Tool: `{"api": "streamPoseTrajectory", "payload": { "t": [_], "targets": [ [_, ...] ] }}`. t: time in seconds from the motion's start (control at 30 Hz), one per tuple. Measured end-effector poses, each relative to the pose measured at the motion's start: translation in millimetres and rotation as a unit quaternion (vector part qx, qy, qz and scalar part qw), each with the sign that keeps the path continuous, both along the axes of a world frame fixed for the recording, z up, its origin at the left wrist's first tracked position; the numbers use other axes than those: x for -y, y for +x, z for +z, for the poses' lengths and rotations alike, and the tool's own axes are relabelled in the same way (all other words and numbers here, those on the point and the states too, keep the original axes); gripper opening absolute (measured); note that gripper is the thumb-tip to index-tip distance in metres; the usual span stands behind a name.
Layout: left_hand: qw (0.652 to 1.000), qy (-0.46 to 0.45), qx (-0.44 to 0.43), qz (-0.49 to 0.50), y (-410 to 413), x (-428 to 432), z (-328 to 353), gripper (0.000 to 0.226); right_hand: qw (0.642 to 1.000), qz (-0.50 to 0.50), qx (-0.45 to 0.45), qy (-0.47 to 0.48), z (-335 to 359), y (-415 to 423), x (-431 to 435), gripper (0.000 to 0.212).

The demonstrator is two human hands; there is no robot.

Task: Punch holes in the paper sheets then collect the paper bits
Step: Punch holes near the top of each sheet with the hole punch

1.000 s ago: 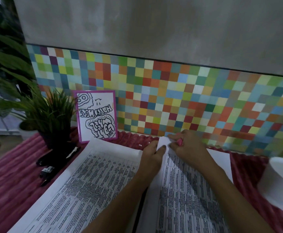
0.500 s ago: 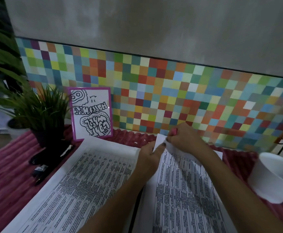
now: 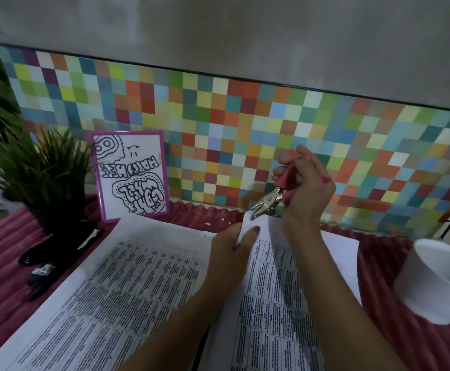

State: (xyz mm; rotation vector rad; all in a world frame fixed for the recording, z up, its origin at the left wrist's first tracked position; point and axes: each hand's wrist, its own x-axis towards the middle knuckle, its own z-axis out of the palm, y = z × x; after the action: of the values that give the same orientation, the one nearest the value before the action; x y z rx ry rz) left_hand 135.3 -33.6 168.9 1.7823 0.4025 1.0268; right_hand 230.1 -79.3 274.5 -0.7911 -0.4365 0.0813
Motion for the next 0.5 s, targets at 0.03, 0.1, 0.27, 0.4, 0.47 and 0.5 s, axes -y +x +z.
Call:
{"api": "streamPoseTrajectory", "payload": {
  "t": [0.03, 0.1, 0.27, 0.4, 0.47, 0.5],
  "targets": [
    [1.000, 0.001, 0.004, -0.005, -1, 0, 0, 0.045, 1.000, -0.001, 0.006, 0.004, -1, 0, 0, 0.025],
    [1.000, 0.009, 0.010, -0.012, -1, 0, -1, 0.042, 0.999, -0.007, 0.033, 0.008, -2, 4, 0, 0.020],
    [1.000, 0.023, 0.016, -0.014, -3, 4, 4, 0.031, 0.997, -0.013, 0.081, -0.008, -3, 12, 3, 0.015],
    [0.999, -0.016, 0.033, -0.019, -5, 7, 7, 0.040, 0.998, 0.003, 0.063, -0.001, -3, 8, 3, 0.015],
    [0.999, -0.018, 0.031, -0.021, -6, 9, 8, 0.041, 0.998, 0.010, 0.057, -0.001, -2, 7, 2, 0.015],
    [0.999, -0.018, 0.028, -0.023, -6, 9, 8, 0.041, 0.998, 0.009, 0.057, -0.004, -2, 7, 2, 0.015]
  ]
}}
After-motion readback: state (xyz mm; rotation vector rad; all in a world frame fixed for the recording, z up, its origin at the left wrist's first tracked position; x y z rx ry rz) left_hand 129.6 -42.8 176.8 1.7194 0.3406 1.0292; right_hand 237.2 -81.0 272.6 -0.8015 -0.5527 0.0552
